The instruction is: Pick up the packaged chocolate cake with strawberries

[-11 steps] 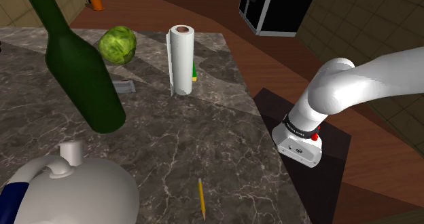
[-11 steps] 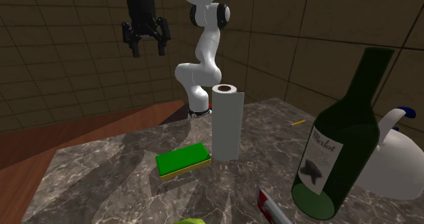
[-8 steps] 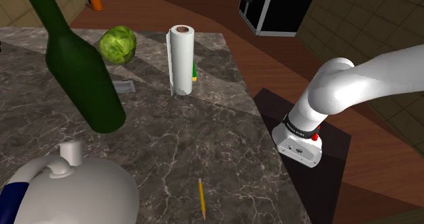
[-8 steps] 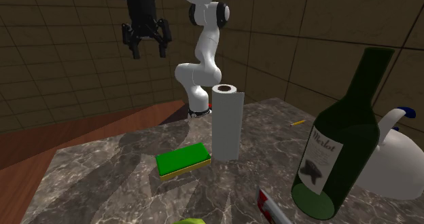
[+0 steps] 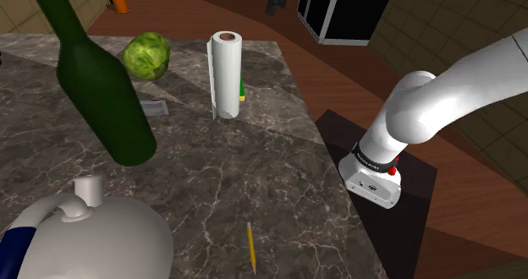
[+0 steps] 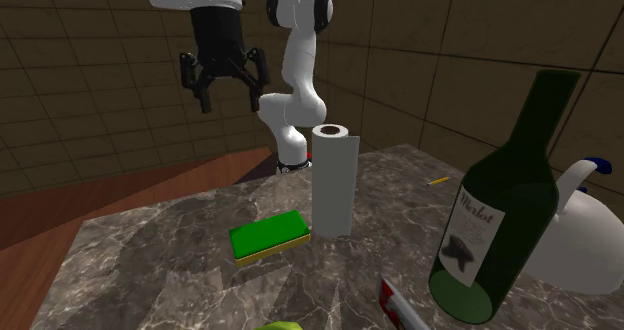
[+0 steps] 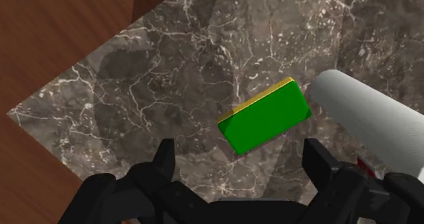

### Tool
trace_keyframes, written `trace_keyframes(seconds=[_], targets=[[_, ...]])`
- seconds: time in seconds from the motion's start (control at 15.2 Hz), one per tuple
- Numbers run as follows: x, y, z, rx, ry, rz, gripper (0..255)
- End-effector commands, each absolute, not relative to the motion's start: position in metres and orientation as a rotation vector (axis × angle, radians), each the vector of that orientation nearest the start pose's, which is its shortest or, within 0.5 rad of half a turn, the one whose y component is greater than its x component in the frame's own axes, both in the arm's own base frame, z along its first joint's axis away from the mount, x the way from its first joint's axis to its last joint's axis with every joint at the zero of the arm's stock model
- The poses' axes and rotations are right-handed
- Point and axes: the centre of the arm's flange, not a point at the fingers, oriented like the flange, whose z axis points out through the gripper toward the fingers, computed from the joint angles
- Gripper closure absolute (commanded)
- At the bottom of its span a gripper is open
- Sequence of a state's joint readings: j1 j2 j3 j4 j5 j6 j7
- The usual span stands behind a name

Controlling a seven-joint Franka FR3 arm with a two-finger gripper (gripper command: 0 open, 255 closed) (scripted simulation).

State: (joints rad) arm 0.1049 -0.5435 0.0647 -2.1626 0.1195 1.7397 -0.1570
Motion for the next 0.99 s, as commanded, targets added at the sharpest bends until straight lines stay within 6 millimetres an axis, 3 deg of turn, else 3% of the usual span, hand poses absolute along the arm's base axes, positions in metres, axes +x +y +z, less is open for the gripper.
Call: trace_keyframes(seconds=[0.0,0.92], targets=[[0.405,0.105,0.607,-3.013,-0.523,-0.164,0],[0.493,0.271,0.543,-2.977,-0.916,-0.026,0]])
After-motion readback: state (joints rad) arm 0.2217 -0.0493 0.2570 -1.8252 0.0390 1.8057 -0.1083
